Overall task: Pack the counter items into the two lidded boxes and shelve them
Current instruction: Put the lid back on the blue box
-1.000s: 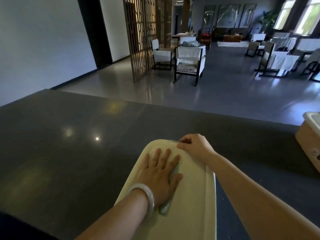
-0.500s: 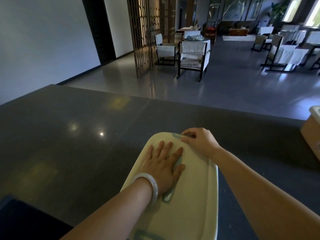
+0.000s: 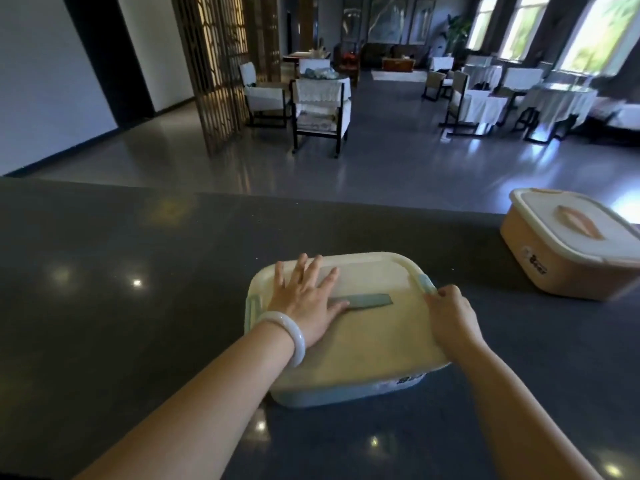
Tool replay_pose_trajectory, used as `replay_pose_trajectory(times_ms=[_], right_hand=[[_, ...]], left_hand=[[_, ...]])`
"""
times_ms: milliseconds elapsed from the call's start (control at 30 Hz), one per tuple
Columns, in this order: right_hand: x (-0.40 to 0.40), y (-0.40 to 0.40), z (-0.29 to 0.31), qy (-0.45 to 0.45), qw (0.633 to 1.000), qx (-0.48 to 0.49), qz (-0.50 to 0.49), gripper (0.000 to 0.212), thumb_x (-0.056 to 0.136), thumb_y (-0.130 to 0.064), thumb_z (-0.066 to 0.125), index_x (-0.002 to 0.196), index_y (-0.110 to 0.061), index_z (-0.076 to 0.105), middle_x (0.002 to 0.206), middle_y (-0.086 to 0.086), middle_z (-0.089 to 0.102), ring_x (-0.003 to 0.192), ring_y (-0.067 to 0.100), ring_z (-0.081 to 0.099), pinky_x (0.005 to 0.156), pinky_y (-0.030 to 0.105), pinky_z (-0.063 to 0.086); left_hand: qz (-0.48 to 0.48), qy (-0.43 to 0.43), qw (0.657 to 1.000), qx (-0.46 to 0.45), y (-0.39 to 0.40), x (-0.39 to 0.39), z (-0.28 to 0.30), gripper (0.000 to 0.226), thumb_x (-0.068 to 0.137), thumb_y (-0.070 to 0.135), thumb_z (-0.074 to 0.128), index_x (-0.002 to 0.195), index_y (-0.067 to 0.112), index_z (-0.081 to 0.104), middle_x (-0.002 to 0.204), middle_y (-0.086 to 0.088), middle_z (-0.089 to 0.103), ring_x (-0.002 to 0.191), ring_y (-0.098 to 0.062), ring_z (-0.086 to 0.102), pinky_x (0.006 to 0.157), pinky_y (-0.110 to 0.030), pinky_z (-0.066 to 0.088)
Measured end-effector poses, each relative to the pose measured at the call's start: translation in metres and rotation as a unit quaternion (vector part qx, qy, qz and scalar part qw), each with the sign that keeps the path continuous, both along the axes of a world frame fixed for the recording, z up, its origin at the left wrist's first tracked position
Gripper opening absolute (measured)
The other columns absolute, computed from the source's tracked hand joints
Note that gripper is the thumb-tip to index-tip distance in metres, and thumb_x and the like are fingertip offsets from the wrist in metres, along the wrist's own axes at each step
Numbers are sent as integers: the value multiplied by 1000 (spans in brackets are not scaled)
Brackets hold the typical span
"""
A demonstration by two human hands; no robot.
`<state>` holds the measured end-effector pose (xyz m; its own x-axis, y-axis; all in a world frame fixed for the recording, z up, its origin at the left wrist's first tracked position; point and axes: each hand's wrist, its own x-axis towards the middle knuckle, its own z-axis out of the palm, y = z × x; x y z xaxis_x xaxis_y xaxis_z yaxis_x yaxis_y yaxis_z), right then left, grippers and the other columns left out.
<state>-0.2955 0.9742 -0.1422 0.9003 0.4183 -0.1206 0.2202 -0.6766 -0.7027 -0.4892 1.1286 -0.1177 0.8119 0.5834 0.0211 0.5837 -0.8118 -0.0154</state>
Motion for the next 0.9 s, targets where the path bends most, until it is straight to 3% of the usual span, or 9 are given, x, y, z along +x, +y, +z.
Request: replay_pose_trajectory(times_ms=[100,200,333,500,633,767,900], right_hand=[[0,-31,-3,32,997,57,-35,33,93,-34,51,121,-16,51,117,9,57,103,28,54,83,40,47],[-9,-45,-5,-10,996,90,-3,47,94,-25,56,139,-20,43,137,7,47,121,28,48,98,43,42],[-27,-47,-10,-37,992,117,28,56,98,-27,52,149,-25,31,153,-2,34,135,21,37,106,37,33],[-11,-35,-6,-37,990,133,28,54,97,-31,53,148,-27,34,150,-1,40,132,22,42,103,35,36],[16,-14,-6,-38,990,135,28,55,95,-34,55,147,-28,37,148,-1,44,131,21,44,94,28,36],[43,8,-9,-30,988,150,37,54,95,-33,57,146,-28,38,145,0,47,127,20,47,91,26,37],[66,35,-6,-35,986,151,54,53,97,-29,53,147,-25,36,147,1,44,130,22,45,103,34,38]], left_hand=[[54,-44,997,-34,5,-23,-5,67,94,65,13,153,34,6,160,7,-8,147,-24,-12,115,-58,-5],[122,-59,985,-111,10,-47,-13,66,94,65,14,152,36,3,160,9,-10,148,-23,-10,117,-56,5],[122,-191,941,-251,7,-53,-23,60,98,53,32,153,36,14,160,9,-4,146,-21,20,114,-42,29],[131,-289,923,-220,10,-41,-32,52,101,40,37,151,33,25,161,8,7,139,-18,36,103,-32,38],[150,-318,910,-218,18,-21,-33,64,100,42,37,154,36,2,161,9,10,136,-21,40,99,-35,43],[177,-315,908,-210,37,2,-36,59,101,43,31,155,27,12,161,8,11,141,-19,32,109,-32,31],[189,-303,910,-209,60,26,-34,56,103,40,28,155,25,13,161,9,11,144,-18,27,112,-33,27]])
